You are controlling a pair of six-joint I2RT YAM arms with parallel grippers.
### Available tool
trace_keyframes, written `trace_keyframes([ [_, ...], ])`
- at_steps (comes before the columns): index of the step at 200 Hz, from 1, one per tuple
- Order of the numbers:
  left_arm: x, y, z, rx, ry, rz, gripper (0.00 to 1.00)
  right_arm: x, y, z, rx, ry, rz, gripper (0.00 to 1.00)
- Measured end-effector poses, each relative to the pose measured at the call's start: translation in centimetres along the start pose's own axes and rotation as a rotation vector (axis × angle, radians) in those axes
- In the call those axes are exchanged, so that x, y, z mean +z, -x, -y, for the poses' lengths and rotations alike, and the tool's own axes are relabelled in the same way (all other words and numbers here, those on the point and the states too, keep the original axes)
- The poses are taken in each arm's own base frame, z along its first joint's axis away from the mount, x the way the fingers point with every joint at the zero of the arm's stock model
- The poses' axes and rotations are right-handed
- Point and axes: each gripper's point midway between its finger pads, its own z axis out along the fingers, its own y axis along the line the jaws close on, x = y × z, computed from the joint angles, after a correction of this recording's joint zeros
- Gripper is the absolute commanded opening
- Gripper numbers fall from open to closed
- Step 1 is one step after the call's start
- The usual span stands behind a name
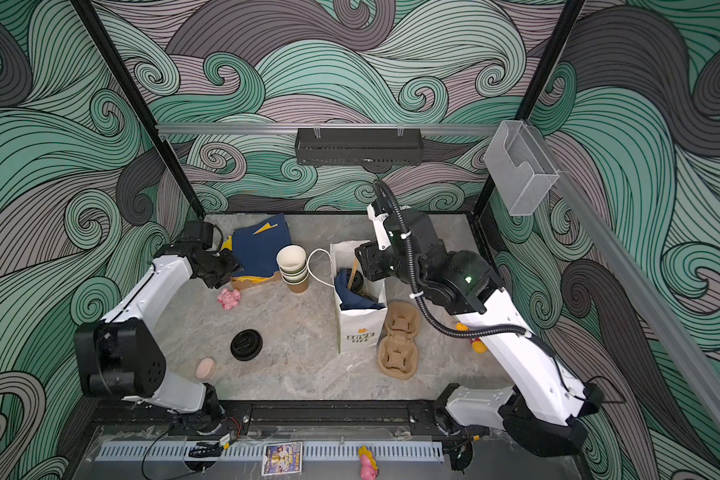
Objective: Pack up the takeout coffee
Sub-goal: 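Open the right gripper over the bag while the left gripper moves to the napkin box, then grasp a dark blue napkin from the box with the left gripper and lift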
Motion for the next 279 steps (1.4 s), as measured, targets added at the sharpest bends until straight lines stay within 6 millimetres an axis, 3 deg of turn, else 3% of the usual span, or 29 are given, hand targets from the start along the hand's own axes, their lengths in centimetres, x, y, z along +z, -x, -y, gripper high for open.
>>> trace_keyframes([
  [34,2.7,0.9,-1.8,-0.067,0.014,-0.059,0.53,1.3,-0.8,-0.1,0.035,0.002,-0.033,0.5],
  [78,3.1,2.4,-2.5,-0.1,0.015,-0.038,0.52,2.1,-1.5,-0.2,0.06,-0.002,-0.06,0.5],
  [137,5.0,4.1,-2.3,-0.122,0.011,-0.031,0.39,2.2,-1.4,-0.3,0.061,0.004,-0.057,0.5],
  [201,5.6,4.5,-2.3,-0.124,0.015,-0.031,0.36,2.4,-1.8,-0.1,0.059,-0.001,-0.067,0.5],
  [261,6.5,4.5,-2.5,-0.133,0.026,-0.049,0.25,2.2,-1.8,-0.1,0.056,0.0,-0.064,0.49],
  [279,6.8,4.5,-2.6,-0.138,0.03,-0.055,0.14,2.2,-1.7,-0.1,0.056,-0.001,-0.063,0.49],
])
